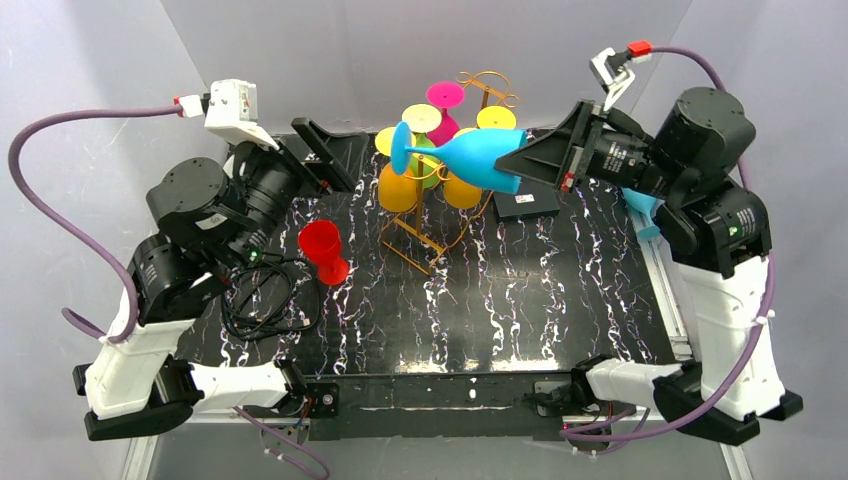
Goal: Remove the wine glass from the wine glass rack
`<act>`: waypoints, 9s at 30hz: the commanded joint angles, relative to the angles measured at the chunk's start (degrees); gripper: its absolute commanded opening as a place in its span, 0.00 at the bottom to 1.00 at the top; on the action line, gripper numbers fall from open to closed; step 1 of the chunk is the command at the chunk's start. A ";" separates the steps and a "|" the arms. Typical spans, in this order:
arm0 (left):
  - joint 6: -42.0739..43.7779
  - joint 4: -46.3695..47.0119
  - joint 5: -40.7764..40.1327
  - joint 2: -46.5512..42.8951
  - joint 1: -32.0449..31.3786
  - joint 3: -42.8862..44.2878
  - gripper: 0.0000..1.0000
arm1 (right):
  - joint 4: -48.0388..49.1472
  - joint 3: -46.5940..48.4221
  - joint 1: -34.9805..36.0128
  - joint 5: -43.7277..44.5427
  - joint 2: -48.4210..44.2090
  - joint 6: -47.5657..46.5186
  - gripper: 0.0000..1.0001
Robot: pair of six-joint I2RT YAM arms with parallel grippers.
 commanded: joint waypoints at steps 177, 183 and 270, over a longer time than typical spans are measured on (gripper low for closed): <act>24.39 -18.75 -2.94 -1.49 0.13 2.04 0.91 | 10.23 -16.96 -15.26 -1.24 7.69 2.83 0.70; 27.01 -19.95 -2.76 1.40 0.15 4.52 0.94 | 13.37 -19.73 -16.16 -2.03 8.23 3.88 0.71; 21.04 -33.87 2.67 13.45 5.67 20.07 0.95 | 32.16 -24.88 -12.51 -4.16 18.43 15.43 0.01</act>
